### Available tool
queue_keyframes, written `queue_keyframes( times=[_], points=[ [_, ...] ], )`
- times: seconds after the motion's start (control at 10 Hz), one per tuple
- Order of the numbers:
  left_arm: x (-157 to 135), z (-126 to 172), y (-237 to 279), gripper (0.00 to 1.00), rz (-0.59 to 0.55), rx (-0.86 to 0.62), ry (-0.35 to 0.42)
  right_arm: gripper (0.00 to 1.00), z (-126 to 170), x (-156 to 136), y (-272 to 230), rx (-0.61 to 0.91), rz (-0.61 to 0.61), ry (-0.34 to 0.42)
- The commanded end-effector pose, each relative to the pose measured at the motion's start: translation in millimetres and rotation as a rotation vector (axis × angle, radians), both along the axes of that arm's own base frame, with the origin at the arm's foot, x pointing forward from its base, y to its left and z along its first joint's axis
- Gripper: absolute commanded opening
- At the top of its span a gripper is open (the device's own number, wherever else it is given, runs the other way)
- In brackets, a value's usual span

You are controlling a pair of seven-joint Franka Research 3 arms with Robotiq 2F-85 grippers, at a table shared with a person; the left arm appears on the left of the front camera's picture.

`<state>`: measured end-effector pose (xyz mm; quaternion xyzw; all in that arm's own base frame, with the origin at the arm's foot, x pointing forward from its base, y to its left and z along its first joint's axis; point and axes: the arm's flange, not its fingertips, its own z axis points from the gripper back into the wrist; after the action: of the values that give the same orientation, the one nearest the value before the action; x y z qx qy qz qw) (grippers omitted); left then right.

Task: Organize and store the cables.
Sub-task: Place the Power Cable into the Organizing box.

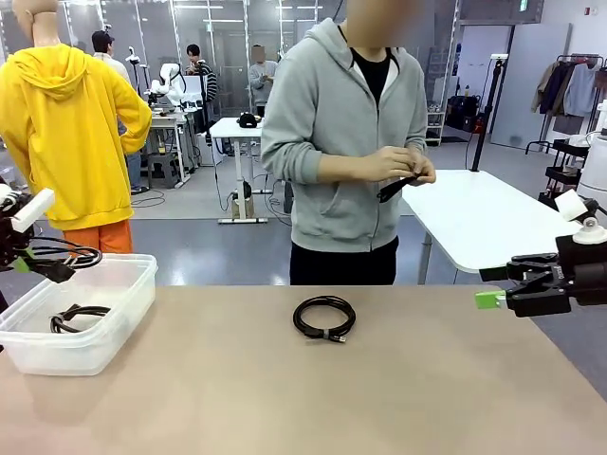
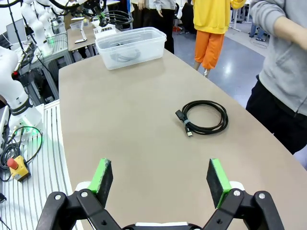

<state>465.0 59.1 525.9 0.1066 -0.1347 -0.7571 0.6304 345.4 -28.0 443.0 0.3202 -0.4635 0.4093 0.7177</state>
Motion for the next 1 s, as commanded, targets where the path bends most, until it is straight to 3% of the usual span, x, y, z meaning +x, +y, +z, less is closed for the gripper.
queue_keyframes(
  times=[0.0,0.4,0.8,0.9],
  points=[
    [28,-16,2,0.17,-0.019,-0.039,0.007,1.00,3,0,3,0.019,-0.011,0.016],
    [69,-67,-7,0.17,0.048,-0.055,-0.017,1.00,3,0,3,0.019,-0.011,0.016],
    [88,-103,-13,0.17,0.106,-0.068,0.101,1.00,3,0,3,0.019,-0.011,0.016],
    [90,-106,-17,0.37,0.110,-0.063,0.107,1.00,3,0,3,0.019,-0.011,0.016]
  ],
)
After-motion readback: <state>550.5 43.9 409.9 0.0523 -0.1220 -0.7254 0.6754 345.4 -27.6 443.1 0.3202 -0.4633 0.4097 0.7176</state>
